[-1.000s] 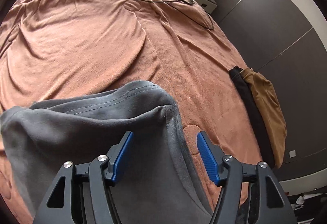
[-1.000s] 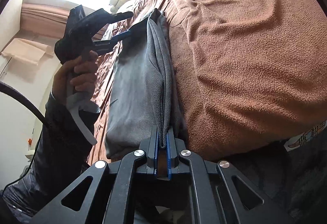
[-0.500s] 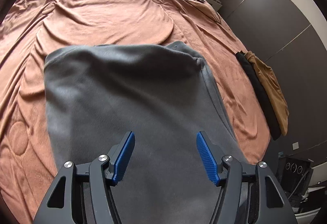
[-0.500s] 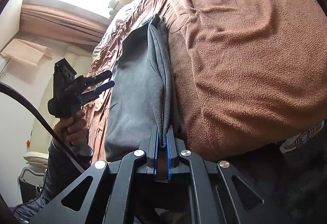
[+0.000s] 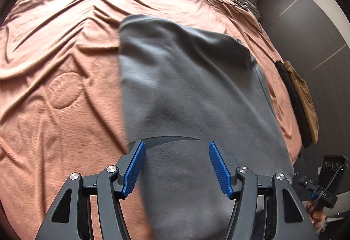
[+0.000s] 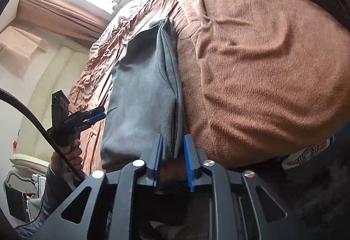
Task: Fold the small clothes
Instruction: 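Open the right tool and move both tools to the shirt's collar edge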
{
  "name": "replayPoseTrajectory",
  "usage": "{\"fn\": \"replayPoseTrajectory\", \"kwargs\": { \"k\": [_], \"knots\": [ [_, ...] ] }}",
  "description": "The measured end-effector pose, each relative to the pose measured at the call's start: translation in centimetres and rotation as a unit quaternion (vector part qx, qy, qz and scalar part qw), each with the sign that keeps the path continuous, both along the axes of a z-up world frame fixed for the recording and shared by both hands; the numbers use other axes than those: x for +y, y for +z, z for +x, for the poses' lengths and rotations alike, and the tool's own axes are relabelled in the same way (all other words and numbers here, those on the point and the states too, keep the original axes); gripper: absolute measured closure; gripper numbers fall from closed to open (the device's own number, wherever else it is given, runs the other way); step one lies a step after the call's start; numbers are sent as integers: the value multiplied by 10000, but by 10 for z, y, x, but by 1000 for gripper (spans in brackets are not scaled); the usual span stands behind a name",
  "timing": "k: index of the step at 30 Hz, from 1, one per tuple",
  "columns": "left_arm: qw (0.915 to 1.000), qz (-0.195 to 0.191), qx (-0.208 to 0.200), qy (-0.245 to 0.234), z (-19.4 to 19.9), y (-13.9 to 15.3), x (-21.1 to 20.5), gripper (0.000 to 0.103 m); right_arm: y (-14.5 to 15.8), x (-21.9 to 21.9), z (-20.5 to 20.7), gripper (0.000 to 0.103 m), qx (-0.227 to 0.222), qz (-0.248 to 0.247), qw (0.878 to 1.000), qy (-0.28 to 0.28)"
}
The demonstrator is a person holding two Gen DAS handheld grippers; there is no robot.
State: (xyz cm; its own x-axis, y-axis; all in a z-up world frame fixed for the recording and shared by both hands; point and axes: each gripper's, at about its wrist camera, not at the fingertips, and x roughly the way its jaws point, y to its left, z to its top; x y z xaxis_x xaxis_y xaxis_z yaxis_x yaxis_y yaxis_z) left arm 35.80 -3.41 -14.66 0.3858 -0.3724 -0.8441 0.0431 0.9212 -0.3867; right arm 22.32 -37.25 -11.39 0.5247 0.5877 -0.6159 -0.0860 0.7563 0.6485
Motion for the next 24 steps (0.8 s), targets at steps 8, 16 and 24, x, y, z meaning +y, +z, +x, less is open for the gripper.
{"fn": "replayPoseTrajectory", "kwargs": {
  "k": [8,16,24],
  "knots": [
    [9994,-16,-136,322,11,11,34,40,38,1,45,63,-304,-356,9989,6],
    [9987,-36,-197,469,39,16,53,40,48,25,128,63,-242,-608,9978,126],
    [9984,-65,-222,508,76,14,61,40,40,51,214,63,2,-669,9976,193]
  ]
}}
